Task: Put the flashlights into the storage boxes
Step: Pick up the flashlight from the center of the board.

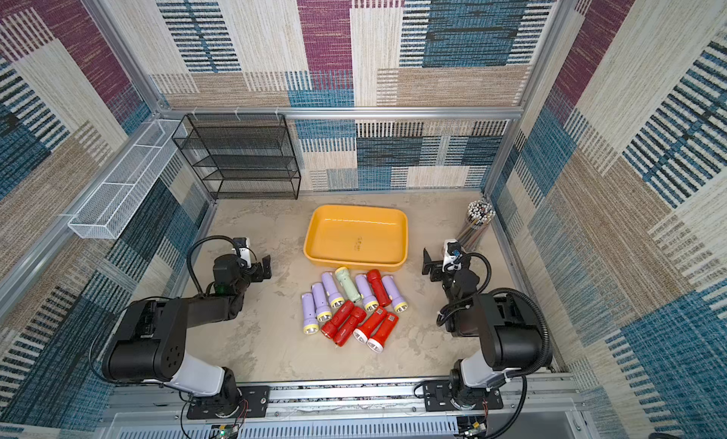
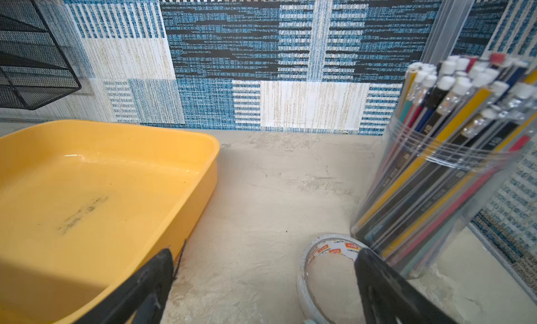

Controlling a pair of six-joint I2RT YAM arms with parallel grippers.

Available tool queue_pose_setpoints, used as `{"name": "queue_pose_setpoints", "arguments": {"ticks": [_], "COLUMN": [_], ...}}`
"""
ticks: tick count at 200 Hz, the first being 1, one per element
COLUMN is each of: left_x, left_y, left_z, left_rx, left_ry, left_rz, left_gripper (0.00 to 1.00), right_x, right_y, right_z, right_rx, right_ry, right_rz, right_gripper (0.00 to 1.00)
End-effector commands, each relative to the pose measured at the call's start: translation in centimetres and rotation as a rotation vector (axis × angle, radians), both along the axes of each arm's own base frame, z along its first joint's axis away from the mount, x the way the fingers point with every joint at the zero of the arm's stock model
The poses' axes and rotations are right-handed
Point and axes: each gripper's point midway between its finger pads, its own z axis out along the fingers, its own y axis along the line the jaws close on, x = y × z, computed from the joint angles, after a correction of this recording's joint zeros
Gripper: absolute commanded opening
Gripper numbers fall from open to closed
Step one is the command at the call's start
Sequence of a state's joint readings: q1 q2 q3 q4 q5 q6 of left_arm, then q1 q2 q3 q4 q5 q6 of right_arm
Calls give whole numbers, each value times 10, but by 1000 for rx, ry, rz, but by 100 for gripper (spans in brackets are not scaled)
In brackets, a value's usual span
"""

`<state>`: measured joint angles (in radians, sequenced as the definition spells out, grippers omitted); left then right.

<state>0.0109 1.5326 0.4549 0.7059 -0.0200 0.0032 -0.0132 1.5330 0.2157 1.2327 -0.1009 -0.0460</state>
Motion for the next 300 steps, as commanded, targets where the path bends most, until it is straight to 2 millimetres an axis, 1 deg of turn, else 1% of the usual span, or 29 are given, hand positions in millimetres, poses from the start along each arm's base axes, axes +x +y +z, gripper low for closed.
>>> {"name": "queue_pose_setpoints", "arguments": {"ticks": [1,300], "left_x": [3,4], "left_y": [-2,-1], "left_z": [8,7], "left_rx": [13,3], "left_ry": [-29,-28], "left_rz": [-19,-19], "left_gripper": [99,99], "right_x": [1,2], "right_y": [-1,-2], "right_z": [9,9], "right_rx": [2,8], "right_ry": [-38,-35], "right_rz": [-8,-7], "right_gripper": [100,100]}}
